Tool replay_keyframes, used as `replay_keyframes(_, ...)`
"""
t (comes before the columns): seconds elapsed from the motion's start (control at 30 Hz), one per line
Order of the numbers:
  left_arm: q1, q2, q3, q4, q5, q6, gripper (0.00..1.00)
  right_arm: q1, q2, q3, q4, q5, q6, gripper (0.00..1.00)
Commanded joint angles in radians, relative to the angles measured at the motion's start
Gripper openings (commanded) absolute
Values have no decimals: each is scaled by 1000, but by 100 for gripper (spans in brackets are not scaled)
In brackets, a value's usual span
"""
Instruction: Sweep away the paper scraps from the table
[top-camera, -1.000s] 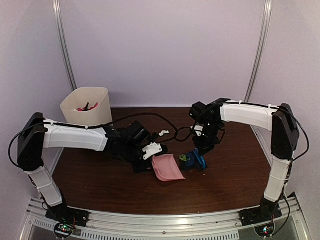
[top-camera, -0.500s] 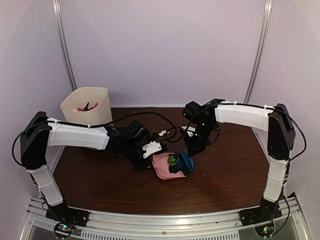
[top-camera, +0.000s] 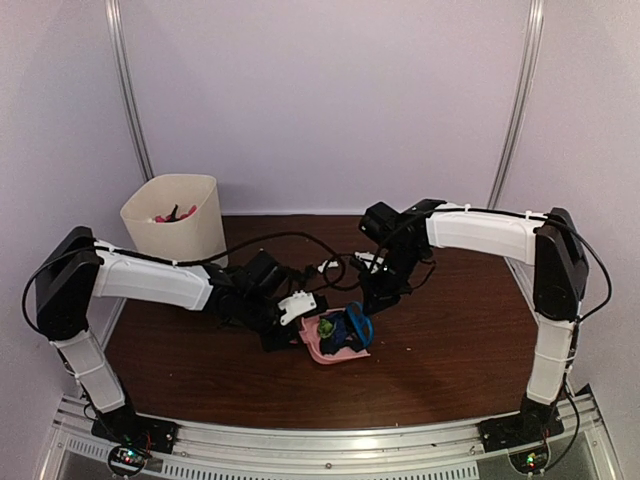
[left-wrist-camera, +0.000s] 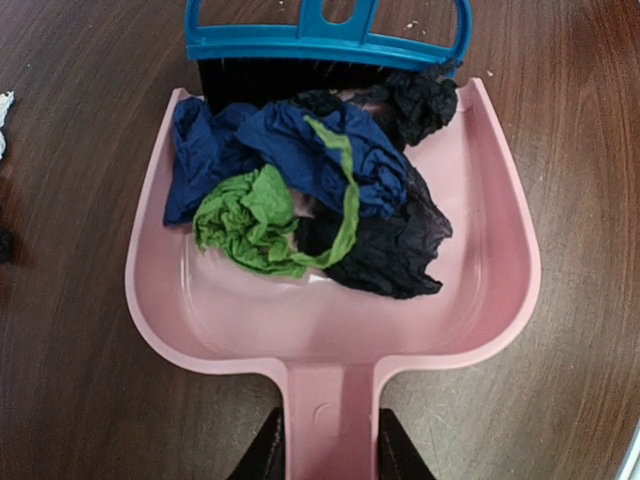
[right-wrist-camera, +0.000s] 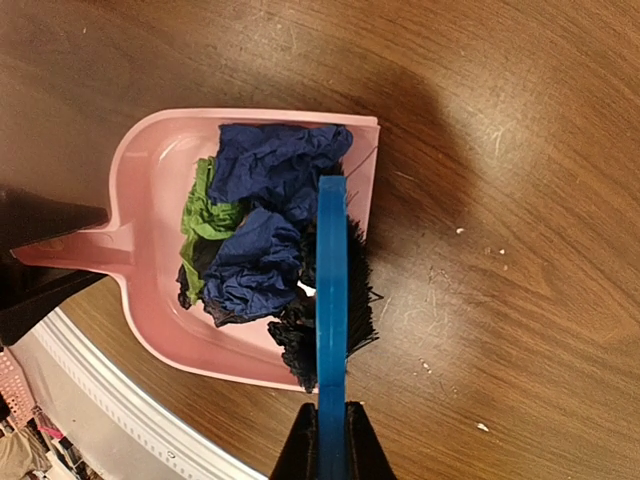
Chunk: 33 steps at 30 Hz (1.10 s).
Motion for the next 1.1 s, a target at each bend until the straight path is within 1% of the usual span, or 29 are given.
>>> replay_keyframes(0.0,4,-64,-84,98,43,-41,0,17,8,4,16,-57,22,0)
replay_keyframes(0.2,4,-108,-187,219,50,-96,0,19,-1,5,24,-103,34,0)
replay_keyframes(0.43,5,-116,-232,274,45,-124,0,21,-21,13,42,-160,57,0)
replay_keyframes(0.9,4,-176,-310,312,42,-134,0,21,-106,12,-48,-73,71,0)
replay_keyframes(1.07,4,-215,-363,406,51,-170,0,21,-143,-17,-26,-78,98,0)
